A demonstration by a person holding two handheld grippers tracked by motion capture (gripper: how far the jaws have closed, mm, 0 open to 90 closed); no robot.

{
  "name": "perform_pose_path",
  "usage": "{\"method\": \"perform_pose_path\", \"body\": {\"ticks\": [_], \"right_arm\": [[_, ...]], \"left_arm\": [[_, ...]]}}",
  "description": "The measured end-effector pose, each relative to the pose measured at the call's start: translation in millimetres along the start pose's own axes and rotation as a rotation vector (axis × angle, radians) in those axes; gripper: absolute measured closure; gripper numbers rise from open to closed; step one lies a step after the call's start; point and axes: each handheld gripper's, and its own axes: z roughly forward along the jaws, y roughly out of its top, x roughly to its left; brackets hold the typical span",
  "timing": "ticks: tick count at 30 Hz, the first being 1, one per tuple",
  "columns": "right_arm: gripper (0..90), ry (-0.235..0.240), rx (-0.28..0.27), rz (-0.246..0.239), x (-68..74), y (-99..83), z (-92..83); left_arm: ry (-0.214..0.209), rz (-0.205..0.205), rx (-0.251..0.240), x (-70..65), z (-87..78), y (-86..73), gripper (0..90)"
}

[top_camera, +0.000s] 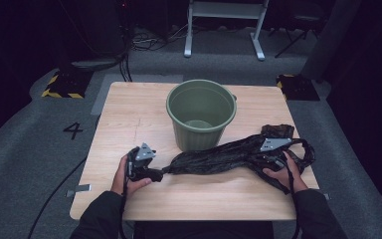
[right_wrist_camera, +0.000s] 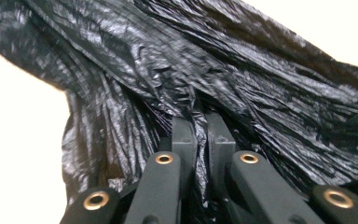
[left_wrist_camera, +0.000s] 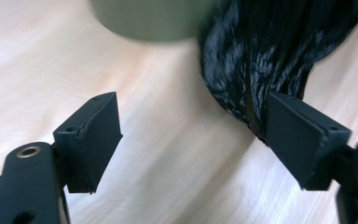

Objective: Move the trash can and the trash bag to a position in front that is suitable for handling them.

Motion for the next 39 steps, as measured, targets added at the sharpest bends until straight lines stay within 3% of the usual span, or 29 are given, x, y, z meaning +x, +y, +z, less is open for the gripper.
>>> {"method": "perform_pose_path", "body": {"ticks": [1, 2, 4, 5, 6, 8, 9, 10, 11, 12, 13, 14, 16, 21, 29, 33, 39], "right_arm": [[86.2, -0.006, -0.004, 0.003, -0.8, -0.7, -0.2], [86.2, -0.006, -0.008, 0.001, -1.5, -1.2, -0.3], [86.6, -0.015, -0.009, 0.003, -2.3, -1.4, -0.4], [86.8, -0.042, -0.005, 0.007, -3.1, -1.0, -0.8], [86.8, -0.042, -0.005, 0.007, -3.1, -1.0, -0.8], [87.2, -0.071, 0.003, 0.021, -5.3, -2.1, -3.1], [87.3, -0.074, -0.001, 0.031, -7.0, -3.0, -4.0], [87.4, -0.078, -0.004, 0.04, -8.7, -4.0, -4.8], [87.4, -0.079, -0.01, 0.049, -10.6, -5.1, -5.4], [87.4, -0.078, -0.013, 0.058, -12.2, -6.2, -5.9], [87.4, -0.079, -0.014, 0.064, -13.3, -7.0, -6.1], [87.4, -0.079, -0.014, 0.064, -13.3, -7.0, -6.1], [87.7, -0.091, -0.016, 0.07, -15.0, -8.3, -7.7], [88.4, -0.101, -0.056, 0.08, -17.5, -9.4, -13.1], [89.2, -0.104, -0.161, 0.025, -12.5, -6.7, -23.3], [89.2, -0.114, -0.209, 0.008, -10.6, -5.5, -29.5], [89.3, -0.116, -0.288, -0.021, -6.5, -2.9, -37.5]], "left_arm": [[0.003, -0.059, -0.071, 4.0, -9.4, 3.1, 21.2], [0.032, -0.065, -0.099, 4.1, -13.6, 6.2, 20.2], [0.049, -0.056, -0.122, 2.5, -16.6, 8.0, 20.5], [0.037, -0.012, -0.118, -1.8, -19.8, 10.8, 20.1], [0.037, -0.012, -0.118, -1.8, -19.8, 10.8, 18.2], [0.035, 0.024, -0.085, -5.1, -19.0, 9.6, 17.2], [0.044, 0.039, -0.034, -4.6, -15.6, 5.6, 17.2], [0.044, 0.039, -0.034, -4.6, -15.6, 5.6, 17.0], [0.03, 0.041, 0.009, -1.7, -11.9, 0.0, 16.9], [0.03, 0.041, 0.009, -1.7, -11.9, 0.0, 16.9], [0.038, 0.065, 0.068, -1.0, -7.4, -5.2, 16.9], [0.038, 0.065, 0.068, -1.0, -7.4, -5.2, 16.8], [0.029, 0.066, 0.116, 1.2, -3.3, -13.2, 17.2], [0.039, 0.078, 0.155, 3.0, -0.1, -20.5, 17.0], [0.03, 0.029, 0.187, 14.4, 9.2, -28.0, 16.8], [0.036, 0.001, 0.164, 20.6, 11.7, -29.9, 15.1], [0.061, -0.001, 0.165, 23.0, 14.7, -28.5, 11.9]]}}
